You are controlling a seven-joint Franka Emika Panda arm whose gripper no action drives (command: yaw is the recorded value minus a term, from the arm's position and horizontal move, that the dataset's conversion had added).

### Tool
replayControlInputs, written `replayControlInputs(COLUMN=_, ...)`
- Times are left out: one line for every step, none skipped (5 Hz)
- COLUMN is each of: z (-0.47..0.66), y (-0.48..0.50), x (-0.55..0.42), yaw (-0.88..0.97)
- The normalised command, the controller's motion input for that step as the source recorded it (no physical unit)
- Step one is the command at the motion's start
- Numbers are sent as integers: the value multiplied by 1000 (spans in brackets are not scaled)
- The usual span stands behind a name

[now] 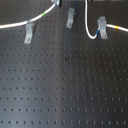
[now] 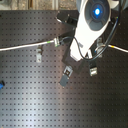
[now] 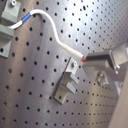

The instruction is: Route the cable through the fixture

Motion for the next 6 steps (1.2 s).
replayControlInputs(z=1, y=81, x=48, yaw=0)
replayControlInputs(z=553, y=110, x=-317, yaw=0)
replayControlInputs(z=541, y=71, x=-417, yaw=-166)
replayControlInputs(z=412, y=39, x=-353, yaw=-268)
replayControlInputs(z=197, y=69, x=-334, yaw=-163)
replayControlInputs(z=367, y=91, x=-288, yaw=-151)
